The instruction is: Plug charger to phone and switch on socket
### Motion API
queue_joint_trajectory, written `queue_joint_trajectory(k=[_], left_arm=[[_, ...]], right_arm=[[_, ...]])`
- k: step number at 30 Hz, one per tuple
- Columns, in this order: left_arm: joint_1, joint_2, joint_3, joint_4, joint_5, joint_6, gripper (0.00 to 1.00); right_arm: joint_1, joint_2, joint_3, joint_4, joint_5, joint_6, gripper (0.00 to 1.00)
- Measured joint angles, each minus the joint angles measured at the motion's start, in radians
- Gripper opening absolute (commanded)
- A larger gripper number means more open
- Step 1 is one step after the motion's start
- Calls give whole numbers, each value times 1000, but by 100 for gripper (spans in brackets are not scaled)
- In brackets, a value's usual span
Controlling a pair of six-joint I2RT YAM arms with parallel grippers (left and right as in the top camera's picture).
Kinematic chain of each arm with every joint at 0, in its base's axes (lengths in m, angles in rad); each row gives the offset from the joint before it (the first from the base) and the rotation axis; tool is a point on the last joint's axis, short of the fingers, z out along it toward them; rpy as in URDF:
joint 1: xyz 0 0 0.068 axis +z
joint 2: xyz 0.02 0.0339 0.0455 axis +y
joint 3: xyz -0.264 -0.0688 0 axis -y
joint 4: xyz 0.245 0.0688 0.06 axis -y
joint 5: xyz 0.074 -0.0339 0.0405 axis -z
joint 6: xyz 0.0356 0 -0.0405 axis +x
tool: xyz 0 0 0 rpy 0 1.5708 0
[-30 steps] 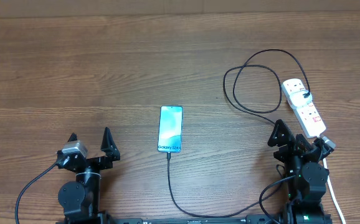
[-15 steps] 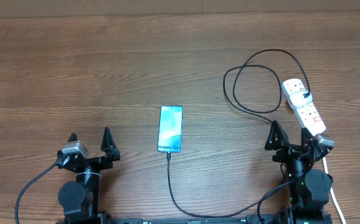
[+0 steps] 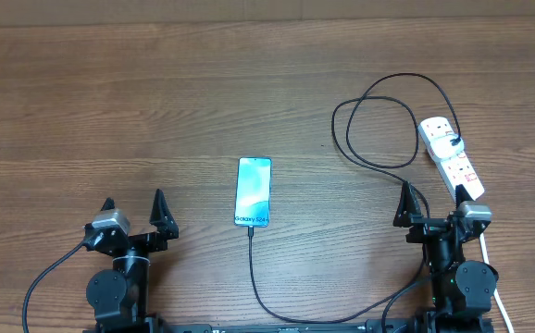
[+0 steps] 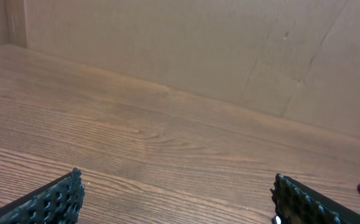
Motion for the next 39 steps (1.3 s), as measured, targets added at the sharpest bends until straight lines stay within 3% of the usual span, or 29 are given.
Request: queue_joint_trajectory(k=[20,25,32,39], left_arm=[[-2,0,0,0,0,0,99],[-66,0,0,0,-7,7,100],[-198,0,0,-4,-34,108,100],[-219,0,0,-6,-46,268,100]], right_arm=[[0,0,0,0,-1,-33,100],[0,0,0,0,-1,-33,100],[0,0,0,0,0,-33,100],[0,0,0,0,0,-33,100]])
